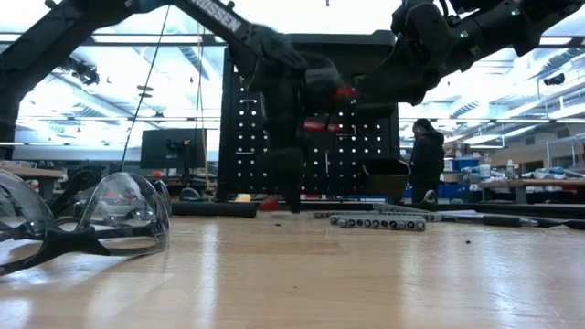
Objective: Hang tools onto peg board
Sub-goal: Hang the T-shaped metric hex key on the pegboard
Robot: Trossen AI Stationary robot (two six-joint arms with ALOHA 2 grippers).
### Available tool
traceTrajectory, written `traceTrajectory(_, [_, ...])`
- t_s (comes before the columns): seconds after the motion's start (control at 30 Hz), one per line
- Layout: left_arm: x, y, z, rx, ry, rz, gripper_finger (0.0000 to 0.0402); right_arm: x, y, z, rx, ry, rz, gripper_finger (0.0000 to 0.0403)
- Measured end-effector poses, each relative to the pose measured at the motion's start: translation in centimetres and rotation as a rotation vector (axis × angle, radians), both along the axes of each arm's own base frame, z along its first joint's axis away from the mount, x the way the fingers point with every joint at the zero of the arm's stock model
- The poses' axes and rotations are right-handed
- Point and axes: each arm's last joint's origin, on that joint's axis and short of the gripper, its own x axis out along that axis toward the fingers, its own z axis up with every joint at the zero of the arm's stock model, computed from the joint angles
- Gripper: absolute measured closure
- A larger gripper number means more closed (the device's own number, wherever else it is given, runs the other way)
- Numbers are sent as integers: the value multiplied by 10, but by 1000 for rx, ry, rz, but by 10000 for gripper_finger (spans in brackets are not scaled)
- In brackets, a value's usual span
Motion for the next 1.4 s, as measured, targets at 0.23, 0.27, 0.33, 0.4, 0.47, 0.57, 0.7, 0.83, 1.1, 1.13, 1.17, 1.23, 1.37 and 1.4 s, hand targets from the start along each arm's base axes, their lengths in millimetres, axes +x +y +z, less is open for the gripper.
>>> traceTrajectory(0.23, [-7, -1, 58, 28, -191, 45, 401, -3, 1, -4, -50, 56, -41, 192])
traceTrajectory(0.27, [-7, -1, 63, 27, -219, 46, 401, -4, 1, -5, -64, 75, -49, 192])
traceTrajectory(0.33, [-8, -3, 77, 14, -302, 31, 401, -5, 2, -7, -80, 101, -57, 192])
traceTrajectory(0.4, [-9, -7, 87, 22, -373, 14, 401, -6, 1, -8, -85, 111, -71, 192])
traceTrajectory(0.47, [-9, -10, 87, 29, -406, 6, 401, -7, 1, -8, -97, 117, -104, 192])
traceTrajectory(0.57, [-11, -14, 76, 23, -393, 4, 401, -10, 4, -5, -153, 109, -167, 192])
traceTrajectory(0.7, [-14, -14, 62, 13, -402, 27, 401, -14, 13, -3, -308, 140, -223, 193])
traceTrajectory(0.83, [-13, -19, 46, 1, -442, 29, 401, -17, 18, -9, -430, 243, -179, 199])
traceTrajectory(1.1, [-8, -37, 44, 6, -483, -69, 401, -17, 6, -13, -417, 304, -96, 230])
traceTrajectory(1.13, [-7, -40, 45, 12, -491, -86, 401, -17, 3, -14, -408, 309, -109, 234])
traceTrajectory(1.17, [-6, -43, 45, 22, -494, -106, 401, -17, 1, -14, -395, 308, -110, 238])
traceTrajectory(1.23, [-5, -47, 46, 41, -493, -133, 401, -16, -1, -13, -357, 293, -80, 244])
traceTrajectory(1.37, [-2, -50, 48, 104, -515, -148, 401, -15, -3, -13, -302, 281, -29, 252])
traceTrajectory(1.4, [-2, -50, 49, 117, -518, -150, 401, -15, -3, -14, -301, 284, -29, 253])
